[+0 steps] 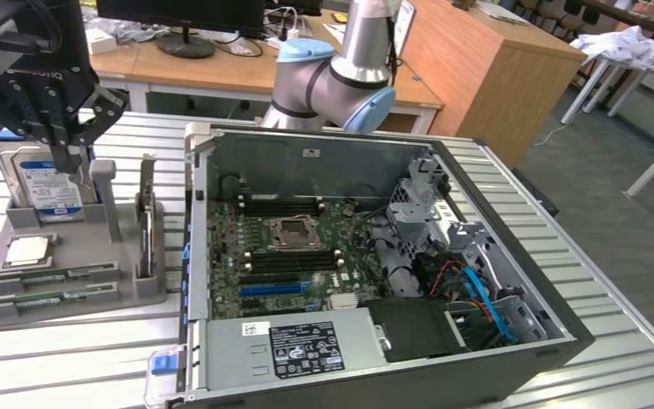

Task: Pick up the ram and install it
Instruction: 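Reach for the ram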

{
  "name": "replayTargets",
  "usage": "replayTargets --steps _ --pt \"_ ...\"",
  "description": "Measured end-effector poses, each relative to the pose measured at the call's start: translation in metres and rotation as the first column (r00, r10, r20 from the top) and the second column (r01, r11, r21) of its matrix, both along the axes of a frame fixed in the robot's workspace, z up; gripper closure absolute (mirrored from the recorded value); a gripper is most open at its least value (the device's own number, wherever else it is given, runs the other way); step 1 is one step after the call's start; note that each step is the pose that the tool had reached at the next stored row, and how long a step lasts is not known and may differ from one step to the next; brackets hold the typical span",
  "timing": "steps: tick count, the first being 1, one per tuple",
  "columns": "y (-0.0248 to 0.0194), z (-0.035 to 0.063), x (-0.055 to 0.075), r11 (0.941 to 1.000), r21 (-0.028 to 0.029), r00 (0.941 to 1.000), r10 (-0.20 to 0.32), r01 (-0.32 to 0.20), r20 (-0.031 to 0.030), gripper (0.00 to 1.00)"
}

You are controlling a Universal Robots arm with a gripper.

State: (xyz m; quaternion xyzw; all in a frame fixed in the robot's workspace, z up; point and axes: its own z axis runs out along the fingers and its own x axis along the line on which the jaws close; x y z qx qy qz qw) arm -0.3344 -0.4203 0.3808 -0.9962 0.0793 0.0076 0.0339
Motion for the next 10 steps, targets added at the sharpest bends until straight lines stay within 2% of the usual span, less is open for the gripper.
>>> replayTargets --steps 5,10 --pt "0.0001 -0.0001 -0.013 1.0000 0.0000 1.0000 0.000 0.000 0.0002 0.90" --pt "0.0001 -0.0007 -0.017 1.0000 0.0000 1.0000 0.000 0.000 0.0002 0.90"
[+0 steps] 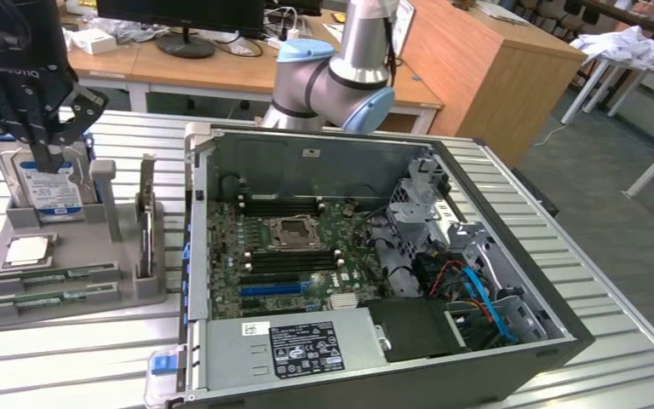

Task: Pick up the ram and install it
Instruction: 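Reach for the ram, then pick up the ram and move it above insertion slot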

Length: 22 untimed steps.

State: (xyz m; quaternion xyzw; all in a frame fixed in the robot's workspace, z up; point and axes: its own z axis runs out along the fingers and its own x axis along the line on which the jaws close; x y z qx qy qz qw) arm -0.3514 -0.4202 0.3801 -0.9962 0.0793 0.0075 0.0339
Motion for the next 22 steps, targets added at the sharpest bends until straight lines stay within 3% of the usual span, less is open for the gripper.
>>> replayTargets --steps 15,19,22 --pt "0.0000 -0.0005 -0.0004 1.0000 0.0001 1.0000 0.007 -0.007 0.0000 0.90" --pt "0.0000 -0.0007 -0.0004 0.9978 0.0000 0.9978 0.067 -0.067 0.0000 0.90" --pt "0.0000 -0.0009 -0.0004 0.9925 0.0000 0.9925 0.122 -0.122 0.0000 0.90"
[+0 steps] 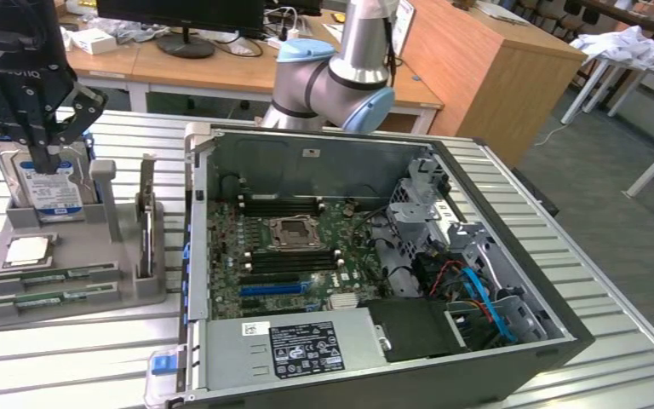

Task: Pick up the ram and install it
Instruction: 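Pick up the ram and move it above insertion slot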

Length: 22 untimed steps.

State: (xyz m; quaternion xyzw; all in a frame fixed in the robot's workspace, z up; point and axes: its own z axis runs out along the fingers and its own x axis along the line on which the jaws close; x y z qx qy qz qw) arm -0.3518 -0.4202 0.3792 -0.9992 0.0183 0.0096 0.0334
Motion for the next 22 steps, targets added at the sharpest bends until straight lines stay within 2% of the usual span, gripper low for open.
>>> replayTargets --steps 5,10,13,16,22 --pt "0.0000 -0.0003 0.0000 0.9959 0.0000 0.9959 0.091 -0.091 0.0000 0.90" --pt "0.0000 -0.0006 0.0000 0.9837 0.0000 0.9837 0.180 -0.180 0.0000 0.90" --pt "0.0000 -0.0008 0.0000 0.9723 0.0001 0.9723 0.234 -0.234 0.0000 0.90" --pt "0.0000 -0.0009 0.0000 0.9583 0.0000 0.9583 0.286 -0.286 0.0000 0.90" --pt "0.0000 -0.0013 0.0000 0.9214 0.0001 0.9214 0.389 -0.389 0.0000 0.90"
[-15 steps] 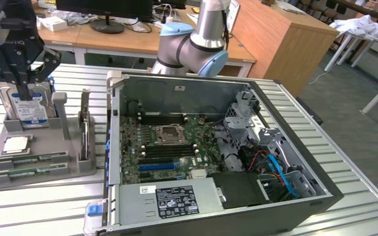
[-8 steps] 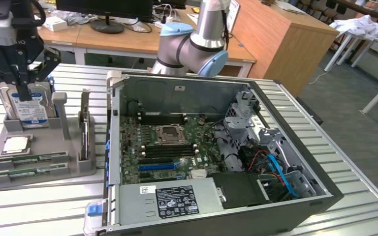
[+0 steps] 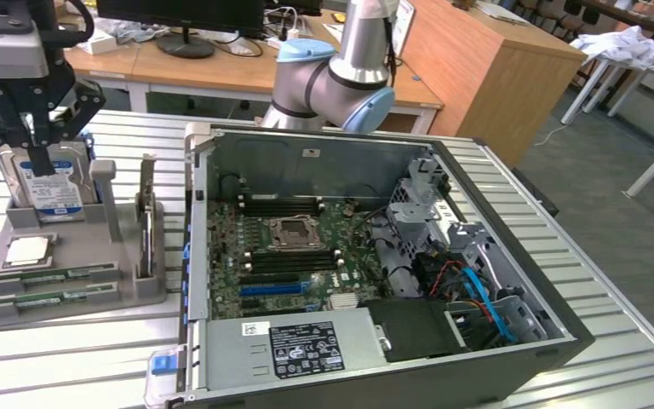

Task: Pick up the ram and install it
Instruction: 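Pick up the ram and move it above insertion slot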

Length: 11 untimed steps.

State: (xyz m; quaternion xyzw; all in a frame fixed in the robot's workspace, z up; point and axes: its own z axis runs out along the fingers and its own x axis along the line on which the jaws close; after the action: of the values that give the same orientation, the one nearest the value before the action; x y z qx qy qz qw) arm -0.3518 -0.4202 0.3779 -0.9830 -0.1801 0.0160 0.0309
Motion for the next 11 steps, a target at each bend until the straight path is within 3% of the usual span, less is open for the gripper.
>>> replayTargets --steps 6,11 --pt "0.0000 -0.0003 0.0001 0.9940 0.0000 0.9940 0.109 -0.109 0.0000 0.90" --pt "0.0000 -0.0005 0.0000 0.9800 0.0000 0.9800 0.199 -0.199 0.0001 0.90"
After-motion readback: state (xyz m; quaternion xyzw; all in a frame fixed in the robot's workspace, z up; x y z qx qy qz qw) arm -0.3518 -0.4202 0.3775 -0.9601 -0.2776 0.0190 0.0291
